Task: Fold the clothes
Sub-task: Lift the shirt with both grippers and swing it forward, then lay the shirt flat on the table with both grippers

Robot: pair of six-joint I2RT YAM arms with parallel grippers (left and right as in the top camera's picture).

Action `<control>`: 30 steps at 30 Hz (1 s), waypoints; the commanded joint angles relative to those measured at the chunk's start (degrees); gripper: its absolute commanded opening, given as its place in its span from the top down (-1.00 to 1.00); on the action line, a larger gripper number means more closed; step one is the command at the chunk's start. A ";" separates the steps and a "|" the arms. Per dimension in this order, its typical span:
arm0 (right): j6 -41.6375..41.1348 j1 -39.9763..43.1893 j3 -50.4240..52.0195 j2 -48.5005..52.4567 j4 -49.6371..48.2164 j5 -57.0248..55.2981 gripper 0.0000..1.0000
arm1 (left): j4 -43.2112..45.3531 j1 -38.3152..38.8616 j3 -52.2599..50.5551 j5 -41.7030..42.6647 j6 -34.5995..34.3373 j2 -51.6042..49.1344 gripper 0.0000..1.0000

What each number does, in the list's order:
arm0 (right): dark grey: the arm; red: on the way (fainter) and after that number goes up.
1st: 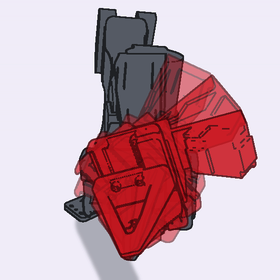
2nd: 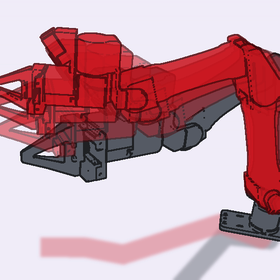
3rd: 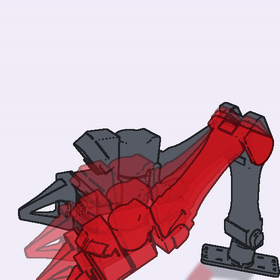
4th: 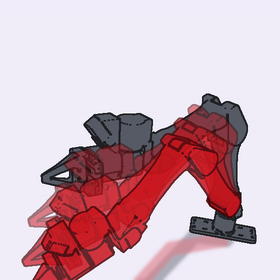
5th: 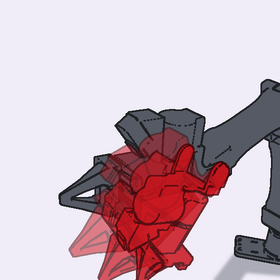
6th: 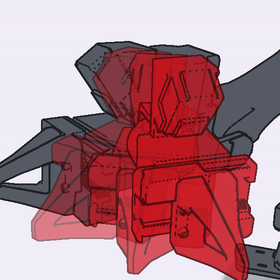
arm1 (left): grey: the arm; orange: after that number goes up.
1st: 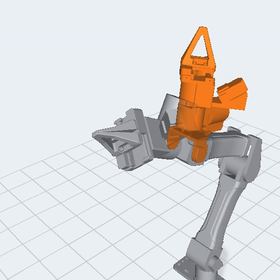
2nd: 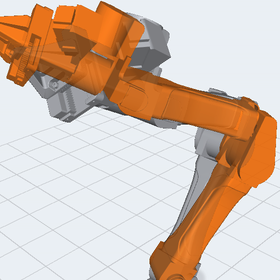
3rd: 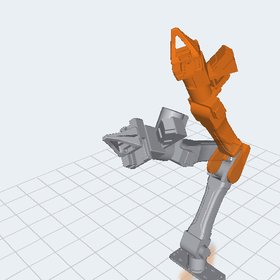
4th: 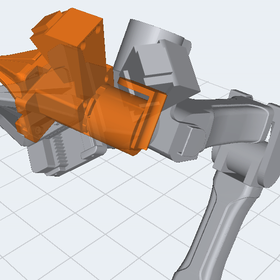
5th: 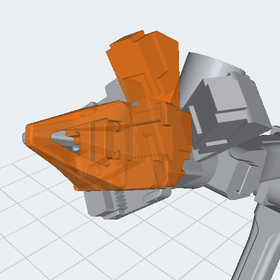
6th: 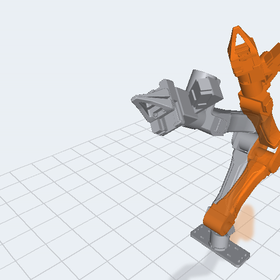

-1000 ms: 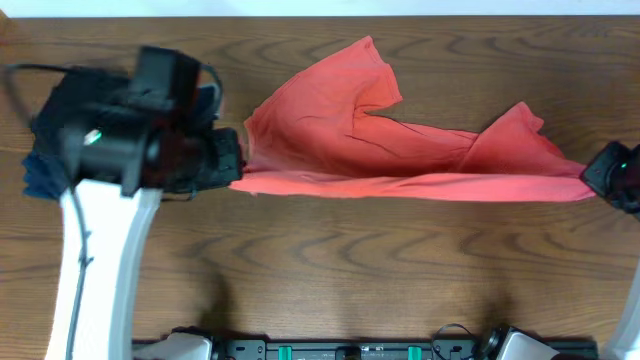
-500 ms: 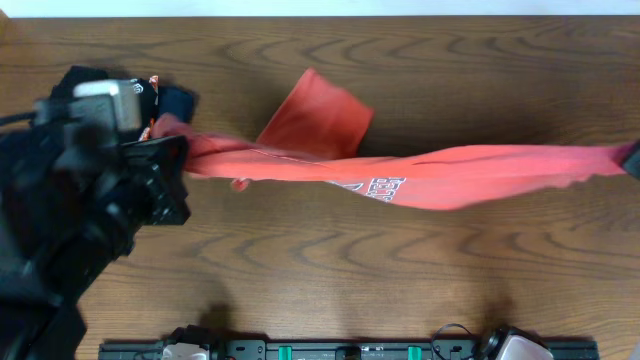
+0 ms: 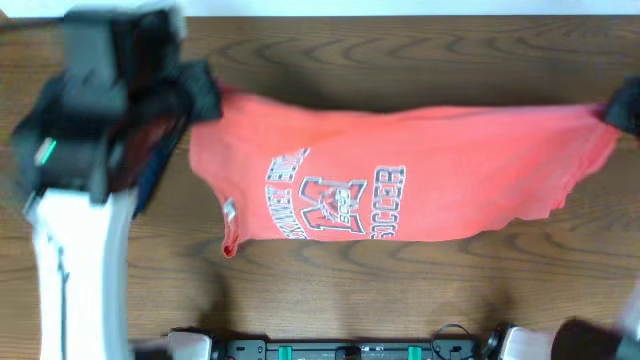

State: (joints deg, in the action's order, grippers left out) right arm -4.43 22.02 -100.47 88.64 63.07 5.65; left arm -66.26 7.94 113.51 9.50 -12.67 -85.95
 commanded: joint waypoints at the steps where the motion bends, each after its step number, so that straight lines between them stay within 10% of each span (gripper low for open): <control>1: 1.92 -2.80 -0.35 6.36 -6.10 0.63 0.98 | 6.67 -0.70 -0.02 -1.95 3.28 -8.07 0.88; 10: -15.17 -4.22 -1.86 13.94 -40.52 0.66 0.98 | 45.70 -4.50 0.17 -3.54 0.52 -20.04 0.88; 16: -15.69 -3.39 -15.72 13.46 -43.63 -0.11 0.98 | 60.52 -8.46 9.94 0.17 -8.04 -19.15 0.88; 23: -8.63 -2.43 -25.24 13.44 -28.68 -6.03 0.98 | 47.76 -12.22 18.40 6.75 -8.00 -17.75 0.88; 30: -6.62 -2.43 -20.00 15.37 -1.70 -20.81 0.98 | 6.88 -11.56 17.29 18.75 -3.48 -17.90 0.88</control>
State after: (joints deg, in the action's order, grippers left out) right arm -12.99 17.98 -124.11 100.88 57.06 -1.96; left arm -51.57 -3.29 132.14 25.21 -19.31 -101.32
